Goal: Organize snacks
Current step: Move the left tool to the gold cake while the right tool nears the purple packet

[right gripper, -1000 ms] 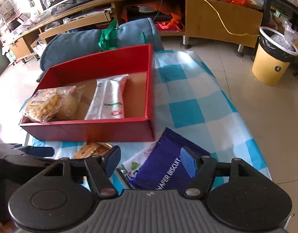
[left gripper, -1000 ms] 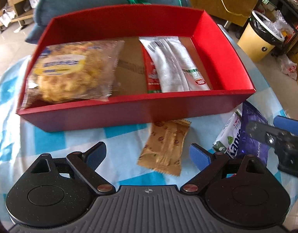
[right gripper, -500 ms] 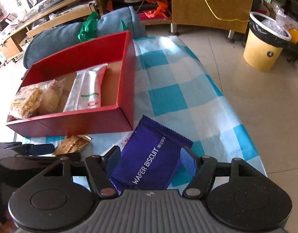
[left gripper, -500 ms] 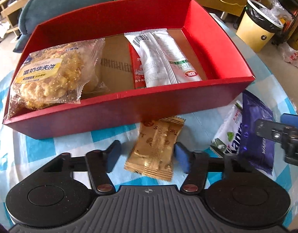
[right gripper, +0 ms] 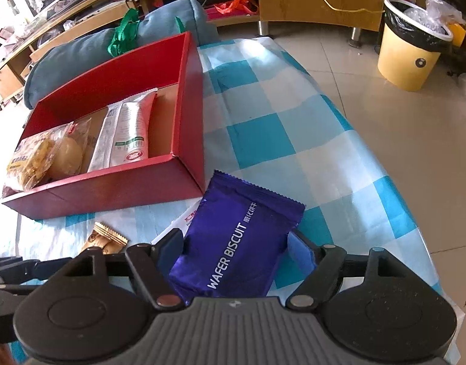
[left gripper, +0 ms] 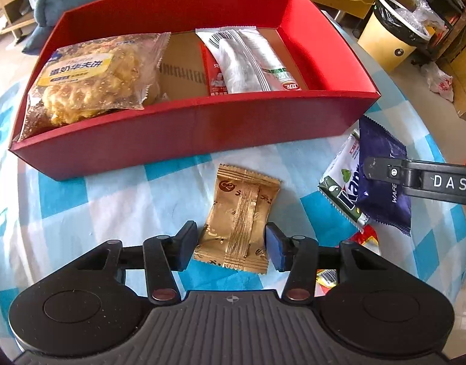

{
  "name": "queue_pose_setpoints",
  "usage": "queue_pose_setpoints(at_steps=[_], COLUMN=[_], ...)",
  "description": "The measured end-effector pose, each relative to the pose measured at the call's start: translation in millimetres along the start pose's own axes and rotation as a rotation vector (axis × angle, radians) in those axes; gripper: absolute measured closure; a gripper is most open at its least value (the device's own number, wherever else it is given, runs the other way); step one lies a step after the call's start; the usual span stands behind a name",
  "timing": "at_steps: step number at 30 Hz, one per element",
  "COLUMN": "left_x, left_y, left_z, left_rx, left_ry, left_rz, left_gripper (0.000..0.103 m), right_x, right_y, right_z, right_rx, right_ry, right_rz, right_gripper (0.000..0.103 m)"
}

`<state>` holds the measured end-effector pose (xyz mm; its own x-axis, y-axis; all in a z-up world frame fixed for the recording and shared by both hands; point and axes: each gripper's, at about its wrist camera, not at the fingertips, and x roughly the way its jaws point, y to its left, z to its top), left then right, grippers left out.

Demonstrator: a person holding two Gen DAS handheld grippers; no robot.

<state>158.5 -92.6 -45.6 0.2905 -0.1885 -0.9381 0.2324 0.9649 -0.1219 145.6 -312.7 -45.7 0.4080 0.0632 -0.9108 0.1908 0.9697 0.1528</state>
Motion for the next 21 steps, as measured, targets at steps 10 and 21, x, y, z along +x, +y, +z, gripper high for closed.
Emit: queue_pose_setpoints(at_steps=[10, 21], left_x=[10, 14], left_y=[-3, 0], left_z=[7, 9], left_rx=[-0.014, -0.033], left_ry=[-0.013, -0.009], left_rz=[0.055, 0.078], left_gripper=[0.02, 0.015], right_x=[3, 12], right_y=[-7, 1], right_z=[-1, 0], right_rx=[0.11, 0.072], right_ry=[0.023, 0.02], right_rz=[0.041, 0.015], right_gripper=[0.032, 0.03])
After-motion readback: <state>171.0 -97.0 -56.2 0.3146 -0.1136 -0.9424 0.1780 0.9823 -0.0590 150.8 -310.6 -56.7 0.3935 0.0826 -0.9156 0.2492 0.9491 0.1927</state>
